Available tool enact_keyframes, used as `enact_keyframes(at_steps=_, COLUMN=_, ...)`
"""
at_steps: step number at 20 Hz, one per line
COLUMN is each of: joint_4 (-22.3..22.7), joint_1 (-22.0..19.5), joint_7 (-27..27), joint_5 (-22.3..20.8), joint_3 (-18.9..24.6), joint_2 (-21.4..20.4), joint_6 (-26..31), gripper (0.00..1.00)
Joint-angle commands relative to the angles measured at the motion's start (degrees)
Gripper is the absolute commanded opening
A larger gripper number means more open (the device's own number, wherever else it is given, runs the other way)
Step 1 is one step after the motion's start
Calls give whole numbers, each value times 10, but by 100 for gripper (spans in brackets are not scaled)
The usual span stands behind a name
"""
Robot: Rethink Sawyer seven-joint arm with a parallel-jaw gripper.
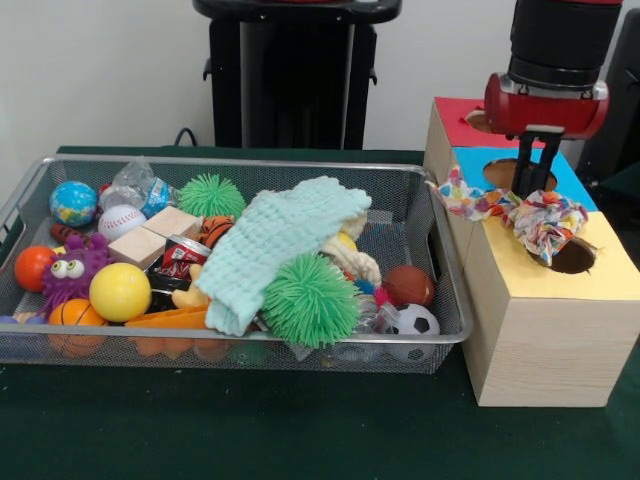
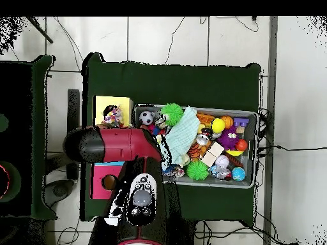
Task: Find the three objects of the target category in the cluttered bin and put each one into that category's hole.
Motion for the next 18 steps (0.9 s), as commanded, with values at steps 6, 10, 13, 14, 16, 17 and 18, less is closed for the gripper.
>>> enact_keyframes(at_steps=6, joint_4=-24, joint_1=1, joint_7=96, joint_5=8, joint_3=6, joint_2=4, joint_6=14, gripper=0)
enact_keyframes(at_steps=10, joint_4=-31, joint_1=2, joint_7=100, joint_5=12, joint_3=7, joint_2=8, joint_6=10, gripper=0)
enact_keyframes(at_steps=13, joint_4=-29, joint_1=6, joint_7=107, joint_5=14, joint_3=5, joint_2=5, joint_6=9, gripper=0)
enact_keyframes(at_steps=14, joint_4=-29, joint_1=7, joint_7=109, joint_5=15, joint_3=4, joint_2=4, joint_6=10, gripper=0)
enact_keyframes(at_steps=16, joint_4=-29, joint_1=10, joint_7=111, joint_5=16, joint_3=2, joint_2=1, joint_6=12, gripper=0)
enact_keyframes(at_steps=17, joint_4=-29, joint_1=10, joint_7=112, joint_5=16, joint_3=2, joint_2=2, joint_6=12, gripper=0)
enact_keyframes(at_steps=18, joint_4=-30, joint_1=10, joint_7=112, joint_5=16, joint_3=2, joint_2=2, joint_6=11, gripper=0)
